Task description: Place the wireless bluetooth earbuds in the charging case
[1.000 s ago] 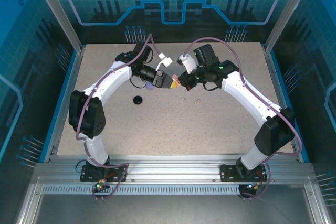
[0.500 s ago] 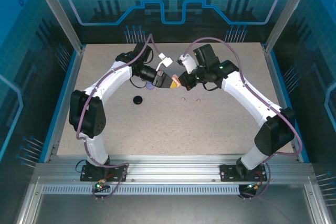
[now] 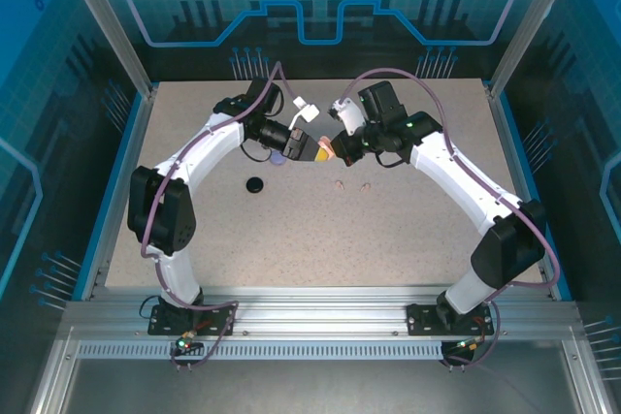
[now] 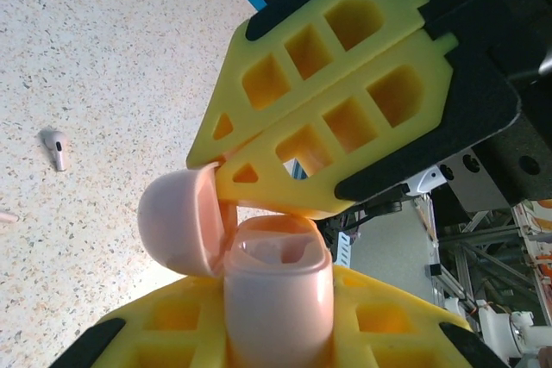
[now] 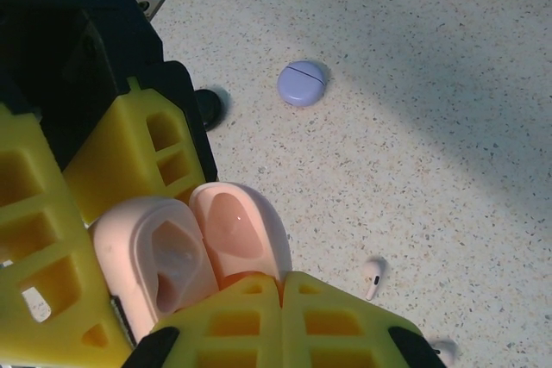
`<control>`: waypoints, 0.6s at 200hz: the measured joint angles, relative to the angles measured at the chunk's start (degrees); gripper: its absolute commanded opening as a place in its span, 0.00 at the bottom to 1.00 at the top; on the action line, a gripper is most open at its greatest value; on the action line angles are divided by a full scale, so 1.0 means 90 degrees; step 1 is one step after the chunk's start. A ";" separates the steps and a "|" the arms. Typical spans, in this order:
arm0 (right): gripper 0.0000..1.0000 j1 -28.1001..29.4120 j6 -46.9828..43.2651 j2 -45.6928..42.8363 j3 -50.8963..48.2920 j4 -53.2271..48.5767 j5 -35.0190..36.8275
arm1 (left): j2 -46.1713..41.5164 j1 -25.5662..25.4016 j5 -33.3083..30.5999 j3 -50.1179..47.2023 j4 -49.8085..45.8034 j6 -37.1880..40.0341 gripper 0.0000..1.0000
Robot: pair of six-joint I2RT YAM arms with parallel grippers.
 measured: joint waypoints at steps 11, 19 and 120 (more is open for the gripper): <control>0.14 -0.0010 0.0017 -0.0012 0.0000 0.0002 0.0017 | -0.0012 -0.0002 0.0005 -0.0039 0.0085 -0.0010 0.00; 0.18 -0.0022 0.0058 -0.0027 -0.0005 0.0002 0.0019 | -0.0027 -0.0002 0.0024 -0.0080 0.0146 -0.0027 0.00; 0.67 -0.0675 0.0860 -0.1052 -0.0134 0.0520 -0.0602 | -0.1127 -0.0002 -0.0466 -0.1460 0.1724 -0.0867 0.00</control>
